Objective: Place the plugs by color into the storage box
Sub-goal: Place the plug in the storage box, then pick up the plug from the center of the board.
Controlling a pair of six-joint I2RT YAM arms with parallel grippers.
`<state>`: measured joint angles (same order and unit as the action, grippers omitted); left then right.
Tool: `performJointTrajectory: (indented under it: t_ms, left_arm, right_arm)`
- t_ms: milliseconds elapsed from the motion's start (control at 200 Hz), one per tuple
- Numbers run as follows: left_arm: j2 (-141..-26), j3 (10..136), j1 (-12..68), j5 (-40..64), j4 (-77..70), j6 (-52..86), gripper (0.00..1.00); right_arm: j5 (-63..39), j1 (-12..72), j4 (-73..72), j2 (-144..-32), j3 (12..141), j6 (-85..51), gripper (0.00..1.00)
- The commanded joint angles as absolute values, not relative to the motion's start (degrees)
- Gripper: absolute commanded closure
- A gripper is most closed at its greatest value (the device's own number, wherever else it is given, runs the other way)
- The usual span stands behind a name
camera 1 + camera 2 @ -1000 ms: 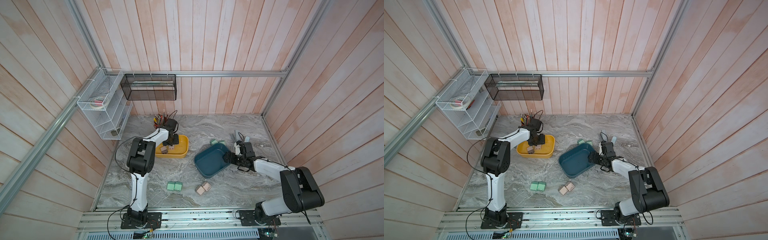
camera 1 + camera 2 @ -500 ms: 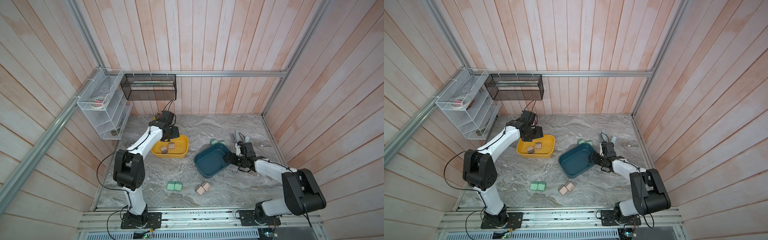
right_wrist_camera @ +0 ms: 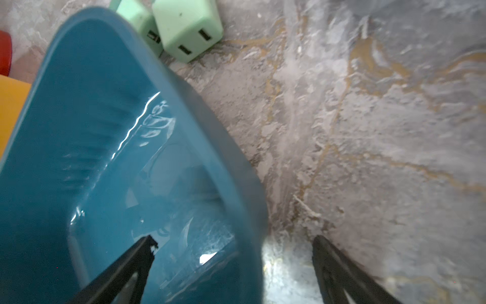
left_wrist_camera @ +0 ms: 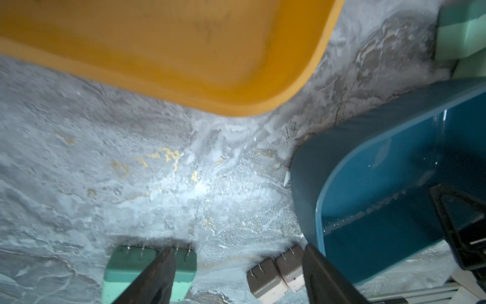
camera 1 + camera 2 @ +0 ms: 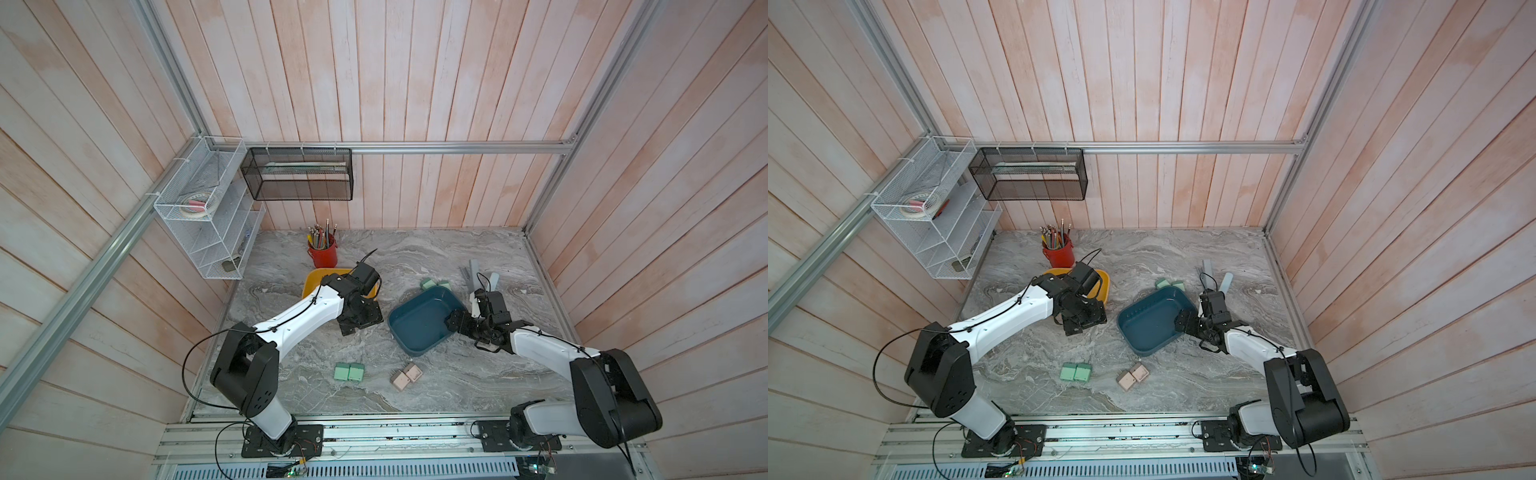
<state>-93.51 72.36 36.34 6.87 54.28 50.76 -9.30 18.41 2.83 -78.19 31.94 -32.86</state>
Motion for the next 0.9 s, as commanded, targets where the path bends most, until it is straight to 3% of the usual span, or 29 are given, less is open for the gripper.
performJointTrajectory:
  t_ms: [0, 155, 585, 895]
  left_arm:
    - [-92.9, 72.4, 38.7, 9.5, 55.8, 56.3, 0.22]
    - [-95.8, 76.1, 42.2, 11.0, 63.5, 63.5, 0.24]
    - [-96.3, 68.8, 54.2, 17.5, 46.1, 85.9, 0.24]
    - [-97.3, 62.8, 58.8, 16.7, 41.8, 93.1, 0.34]
  right_arm:
    - [-7.0, 20.4, 4.0, -77.4, 32.4, -35.5, 0.03]
    - [-6.3, 21.2, 6.4, -75.7, 32.9, -39.0, 0.03]
    - [-5.2, 21.4, 7.2, -72.3, 30.2, -43.3, 0.03]
    - [-5.9, 21.4, 6.8, -68.9, 27.8, -44.7, 0.03]
